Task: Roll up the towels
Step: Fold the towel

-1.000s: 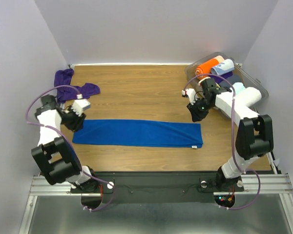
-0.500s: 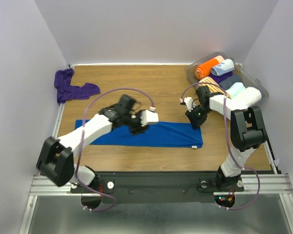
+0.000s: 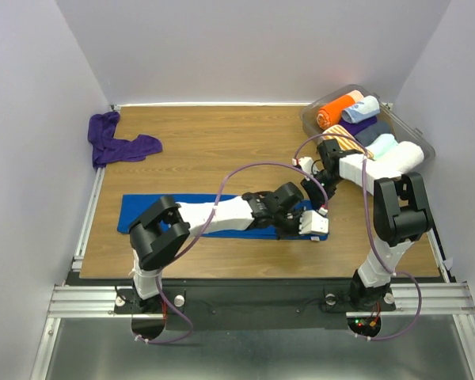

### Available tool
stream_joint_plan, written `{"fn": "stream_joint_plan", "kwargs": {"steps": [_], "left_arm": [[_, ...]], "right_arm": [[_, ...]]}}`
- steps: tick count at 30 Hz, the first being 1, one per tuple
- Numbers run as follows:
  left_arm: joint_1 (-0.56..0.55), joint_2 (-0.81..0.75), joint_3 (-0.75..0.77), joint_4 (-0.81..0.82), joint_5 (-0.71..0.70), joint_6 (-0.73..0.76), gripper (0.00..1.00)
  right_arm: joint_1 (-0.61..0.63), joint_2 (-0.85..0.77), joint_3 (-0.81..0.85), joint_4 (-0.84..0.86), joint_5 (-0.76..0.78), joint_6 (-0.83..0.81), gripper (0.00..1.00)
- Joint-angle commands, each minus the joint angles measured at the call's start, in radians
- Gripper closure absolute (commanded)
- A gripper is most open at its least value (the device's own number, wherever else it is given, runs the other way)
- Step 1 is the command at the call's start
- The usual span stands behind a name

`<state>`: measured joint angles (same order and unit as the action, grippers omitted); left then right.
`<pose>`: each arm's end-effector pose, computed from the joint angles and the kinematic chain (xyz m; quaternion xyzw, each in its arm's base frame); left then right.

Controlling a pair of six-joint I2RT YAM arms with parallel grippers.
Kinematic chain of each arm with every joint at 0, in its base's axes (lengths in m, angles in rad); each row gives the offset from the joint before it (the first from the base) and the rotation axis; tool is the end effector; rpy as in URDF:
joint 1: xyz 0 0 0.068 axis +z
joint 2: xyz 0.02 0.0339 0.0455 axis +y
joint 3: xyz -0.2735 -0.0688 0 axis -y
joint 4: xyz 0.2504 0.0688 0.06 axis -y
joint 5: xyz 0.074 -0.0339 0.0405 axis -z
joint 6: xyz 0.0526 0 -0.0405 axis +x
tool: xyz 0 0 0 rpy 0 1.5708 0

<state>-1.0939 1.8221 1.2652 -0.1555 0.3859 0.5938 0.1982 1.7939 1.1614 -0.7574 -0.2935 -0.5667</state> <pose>0.1776 -0.3868 0.2168 0.7199 0.5335 -0.2700 0.3526 0.3307 0.0819 0.1583 -0.3799 0.9091 0.1268 0.1145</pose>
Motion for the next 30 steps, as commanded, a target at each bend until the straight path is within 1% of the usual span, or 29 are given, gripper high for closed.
{"fn": "stream_joint_plan", "kwargs": {"steps": [1, 10, 20, 22, 30], "left_arm": [[-0.018, 0.037, 0.059, 0.034, -0.028, -0.014, 0.69], [-0.021, 0.092, 0.048, 0.051, -0.039, 0.006, 0.64], [-0.018, 0.121, 0.031, 0.059, -0.085, 0.034, 0.66], [-0.018, 0.128, 0.028, 0.065, -0.091, 0.037, 0.68], [-0.006, 0.131, 0.028, 0.054, -0.087, 0.047, 0.83]], "right_arm": [[0.007, 0.019, -0.008, 0.041, 0.030, 0.005, 0.73], [0.007, 0.041, -0.002, 0.041, 0.013, 0.016, 0.73], [0.007, 0.035, -0.006, 0.041, 0.016, 0.010, 0.73], [0.006, 0.033, -0.009, 0.041, 0.019, 0.008, 0.73], [0.007, 0.033, -0.012, 0.041, 0.024, 0.002, 0.74]]}}
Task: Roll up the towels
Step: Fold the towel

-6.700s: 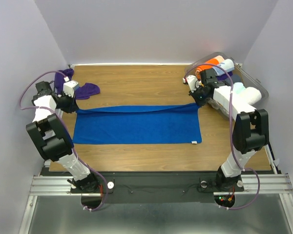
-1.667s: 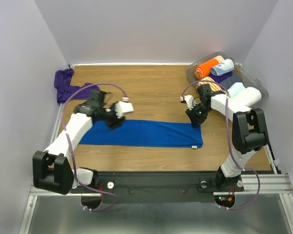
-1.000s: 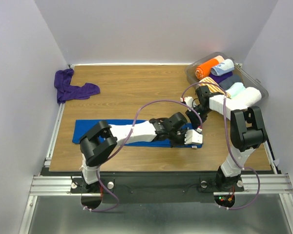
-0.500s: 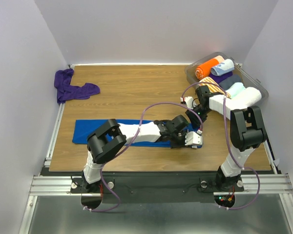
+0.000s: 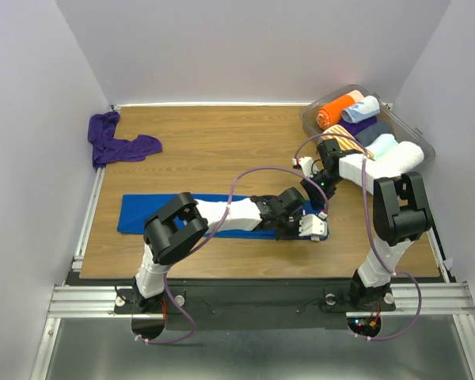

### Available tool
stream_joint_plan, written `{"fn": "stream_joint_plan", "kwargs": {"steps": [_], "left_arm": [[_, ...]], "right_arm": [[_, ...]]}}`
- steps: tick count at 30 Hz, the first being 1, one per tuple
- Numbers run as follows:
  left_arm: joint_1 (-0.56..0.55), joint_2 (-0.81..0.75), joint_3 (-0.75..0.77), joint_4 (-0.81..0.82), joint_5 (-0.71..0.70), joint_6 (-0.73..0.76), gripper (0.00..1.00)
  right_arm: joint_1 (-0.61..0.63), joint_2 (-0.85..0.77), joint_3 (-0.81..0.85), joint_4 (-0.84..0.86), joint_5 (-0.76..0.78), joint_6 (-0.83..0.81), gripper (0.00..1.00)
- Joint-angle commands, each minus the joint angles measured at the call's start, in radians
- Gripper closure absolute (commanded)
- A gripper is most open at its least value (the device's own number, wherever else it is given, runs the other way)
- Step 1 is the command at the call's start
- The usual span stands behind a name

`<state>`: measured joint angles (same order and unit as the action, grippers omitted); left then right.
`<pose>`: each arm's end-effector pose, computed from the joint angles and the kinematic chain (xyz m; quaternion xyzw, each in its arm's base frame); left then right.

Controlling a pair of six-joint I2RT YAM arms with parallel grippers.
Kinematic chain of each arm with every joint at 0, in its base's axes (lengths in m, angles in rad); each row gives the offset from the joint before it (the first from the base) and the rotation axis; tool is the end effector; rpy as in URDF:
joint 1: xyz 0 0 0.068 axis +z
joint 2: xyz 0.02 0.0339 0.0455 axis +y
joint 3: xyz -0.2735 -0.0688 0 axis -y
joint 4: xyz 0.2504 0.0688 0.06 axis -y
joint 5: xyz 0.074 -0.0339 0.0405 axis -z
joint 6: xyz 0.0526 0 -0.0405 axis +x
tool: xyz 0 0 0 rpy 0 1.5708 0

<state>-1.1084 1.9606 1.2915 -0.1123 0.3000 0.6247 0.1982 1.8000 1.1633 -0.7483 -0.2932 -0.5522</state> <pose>0.1849 -0.4059 0.1707 0.7328 0.5472 -0.2250 0.3361 0.3324 0.0823 0.1570 -0.3736 0.9115 0.1270 0.1159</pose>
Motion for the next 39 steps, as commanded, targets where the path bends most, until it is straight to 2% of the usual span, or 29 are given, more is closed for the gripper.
{"fn": "stream_joint_plan", "kwargs": {"steps": [1, 5, 15, 24, 25, 26, 29, 34, 39], "left_arm": [[0.010, -0.011, 0.002, 0.010, 0.005, 0.017, 0.87], [0.012, -0.023, 0.005, 0.000, 0.027, 0.020, 1.00], [0.010, -0.066, -0.017, -0.036, 0.088, 0.032, 1.00], [0.010, -0.057, -0.024, -0.043, 0.088, 0.029, 1.00], [0.010, -0.052, -0.023, -0.032, 0.077, 0.009, 0.98], [0.013, -0.054, -0.024, -0.026, 0.067, 0.004, 0.85], [0.025, -0.080, -0.011, -0.015, 0.080, -0.032, 0.69], [0.073, -0.187, 0.028, -0.090, 0.131, -0.066, 0.69], [0.240, -0.349, -0.050, -0.173, 0.231, -0.184, 0.69]], "right_arm": [[0.007, 0.028, -0.014, 0.032, 0.022, -0.012, 0.73], [0.007, 0.033, -0.013, 0.030, 0.023, -0.012, 0.74], [0.006, 0.038, -0.011, 0.032, 0.032, -0.014, 0.74], [0.007, 0.039, -0.013, 0.032, 0.034, -0.017, 0.74], [0.006, 0.041, -0.014, 0.032, 0.035, -0.017, 0.74], [0.007, 0.041, -0.016, 0.033, 0.034, -0.018, 0.74], [0.007, 0.039, -0.019, 0.033, 0.034, -0.018, 0.74], [0.007, 0.015, -0.016, 0.030, 0.026, -0.017, 0.74], [0.006, -0.071, 0.004, 0.000, -0.003, -0.003, 0.74]]}}
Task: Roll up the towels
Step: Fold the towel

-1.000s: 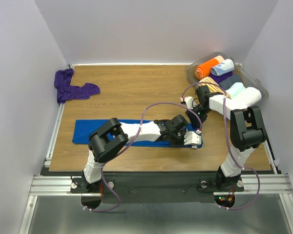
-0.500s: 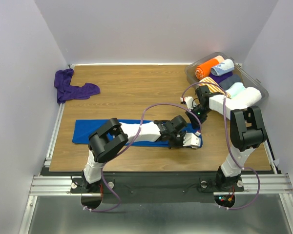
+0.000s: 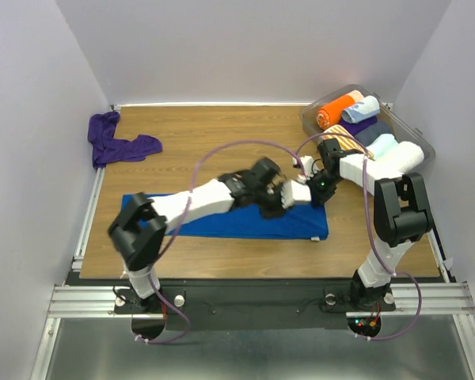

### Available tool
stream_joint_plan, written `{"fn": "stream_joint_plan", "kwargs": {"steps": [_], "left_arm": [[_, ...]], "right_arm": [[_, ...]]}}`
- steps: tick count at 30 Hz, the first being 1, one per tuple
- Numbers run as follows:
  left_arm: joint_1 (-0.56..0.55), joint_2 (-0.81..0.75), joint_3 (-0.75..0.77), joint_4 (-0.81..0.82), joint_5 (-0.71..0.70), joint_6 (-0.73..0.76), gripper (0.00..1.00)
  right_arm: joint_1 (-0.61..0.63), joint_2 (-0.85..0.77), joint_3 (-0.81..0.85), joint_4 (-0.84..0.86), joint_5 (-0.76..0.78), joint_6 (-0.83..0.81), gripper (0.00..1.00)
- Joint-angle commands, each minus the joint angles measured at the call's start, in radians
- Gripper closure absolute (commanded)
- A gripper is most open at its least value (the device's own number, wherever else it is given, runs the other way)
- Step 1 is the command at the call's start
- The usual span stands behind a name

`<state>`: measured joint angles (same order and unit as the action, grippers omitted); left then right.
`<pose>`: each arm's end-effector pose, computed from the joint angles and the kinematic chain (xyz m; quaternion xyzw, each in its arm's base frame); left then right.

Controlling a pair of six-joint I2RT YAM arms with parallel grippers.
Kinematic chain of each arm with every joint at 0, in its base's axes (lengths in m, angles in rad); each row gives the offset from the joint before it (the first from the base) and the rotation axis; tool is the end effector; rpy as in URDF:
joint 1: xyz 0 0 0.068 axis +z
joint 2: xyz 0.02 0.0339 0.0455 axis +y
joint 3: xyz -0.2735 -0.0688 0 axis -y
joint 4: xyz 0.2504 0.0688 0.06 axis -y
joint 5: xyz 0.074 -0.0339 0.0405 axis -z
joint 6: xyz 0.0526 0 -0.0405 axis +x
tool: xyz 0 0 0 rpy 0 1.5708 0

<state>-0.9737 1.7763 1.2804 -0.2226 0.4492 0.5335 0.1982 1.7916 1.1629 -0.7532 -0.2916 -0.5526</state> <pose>0.2150 -0.3568 0.2350 0.6746 0.5843 -0.2859 0.3490 0.3314 0.0820 0.1595 -0.3739 0.9114 0.1259 0.1173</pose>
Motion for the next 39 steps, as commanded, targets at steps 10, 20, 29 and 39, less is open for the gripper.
{"fn": "stream_joint_plan", "kwargs": {"steps": [10, 20, 29, 39], "left_arm": [[0.461, -0.409, -0.289, -0.231, -0.076, 0.061, 0.70], [0.196, -0.350, -0.334, -0.063, -0.128, 0.016, 0.66], [-0.020, -0.141, -0.237, 0.095, -0.184, -0.009, 0.67], [-0.076, -0.028, -0.135, 0.114, -0.178, 0.013, 0.60]], "right_arm": [[0.007, -0.074, -0.037, -0.020, 0.011, -0.026, 0.74], [0.009, 0.072, -0.025, 0.020, 0.003, 0.016, 0.78], [0.009, 0.077, -0.034, 0.023, 0.012, 0.028, 0.78], [0.009, 0.066, -0.039, 0.022, 0.014, 0.023, 0.78]]}}
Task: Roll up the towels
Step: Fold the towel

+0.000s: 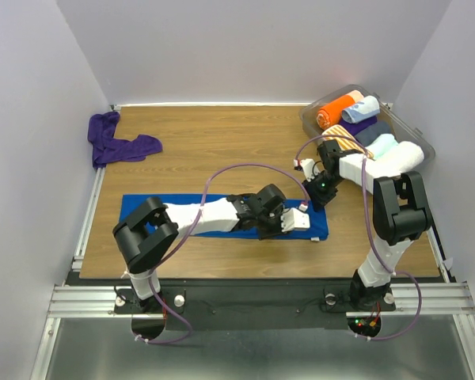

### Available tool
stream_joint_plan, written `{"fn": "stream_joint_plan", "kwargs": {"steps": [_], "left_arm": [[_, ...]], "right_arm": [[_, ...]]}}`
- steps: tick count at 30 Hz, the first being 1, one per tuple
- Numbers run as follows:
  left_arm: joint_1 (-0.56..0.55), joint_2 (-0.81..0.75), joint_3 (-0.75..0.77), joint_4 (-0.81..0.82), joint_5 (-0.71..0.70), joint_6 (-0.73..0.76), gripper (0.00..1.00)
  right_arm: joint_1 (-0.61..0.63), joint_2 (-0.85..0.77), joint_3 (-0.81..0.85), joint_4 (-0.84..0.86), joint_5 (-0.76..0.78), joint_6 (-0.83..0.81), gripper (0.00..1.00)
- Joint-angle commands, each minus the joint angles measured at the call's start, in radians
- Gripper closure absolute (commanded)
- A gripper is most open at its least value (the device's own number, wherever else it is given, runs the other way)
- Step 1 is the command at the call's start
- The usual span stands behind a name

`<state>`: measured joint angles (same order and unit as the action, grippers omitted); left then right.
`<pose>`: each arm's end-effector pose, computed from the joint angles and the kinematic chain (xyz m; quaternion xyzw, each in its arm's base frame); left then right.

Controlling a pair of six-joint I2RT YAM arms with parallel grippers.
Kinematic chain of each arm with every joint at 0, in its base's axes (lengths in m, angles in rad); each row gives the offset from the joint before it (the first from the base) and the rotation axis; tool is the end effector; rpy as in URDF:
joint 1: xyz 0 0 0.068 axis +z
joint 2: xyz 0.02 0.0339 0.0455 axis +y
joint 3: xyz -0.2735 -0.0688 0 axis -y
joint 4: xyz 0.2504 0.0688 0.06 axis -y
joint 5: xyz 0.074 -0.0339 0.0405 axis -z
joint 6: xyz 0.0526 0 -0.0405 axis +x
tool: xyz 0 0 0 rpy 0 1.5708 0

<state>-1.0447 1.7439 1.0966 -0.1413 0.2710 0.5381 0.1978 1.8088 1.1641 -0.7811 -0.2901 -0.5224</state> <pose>0.1841 -0.3451 0.1913 0.6878 0.6072 -0.2156 0.3344 0.3291 0.0813 0.1537 -0.3576 0.9199 0.1307 0.0940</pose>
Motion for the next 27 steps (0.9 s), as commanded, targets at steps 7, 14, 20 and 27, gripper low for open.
{"fn": "stream_joint_plan", "kwargs": {"steps": [7, 14, 20, 27], "left_arm": [[-0.018, 0.046, 0.072, 0.031, 0.005, 0.016, 0.59], [-0.018, 0.074, 0.068, 0.032, 0.008, 0.031, 0.59], [-0.018, 0.085, 0.066, 0.042, -0.001, 0.028, 0.72], [-0.018, 0.080, 0.065, 0.040, 0.010, 0.033, 0.97]], "right_arm": [[0.009, 0.060, -0.032, 0.049, 0.012, -0.008, 0.78], [0.009, 0.061, -0.032, 0.049, 0.016, -0.014, 0.78], [0.009, 0.061, -0.034, 0.049, 0.016, -0.016, 0.78], [0.008, 0.063, -0.030, 0.049, 0.022, -0.018, 0.78]]}}
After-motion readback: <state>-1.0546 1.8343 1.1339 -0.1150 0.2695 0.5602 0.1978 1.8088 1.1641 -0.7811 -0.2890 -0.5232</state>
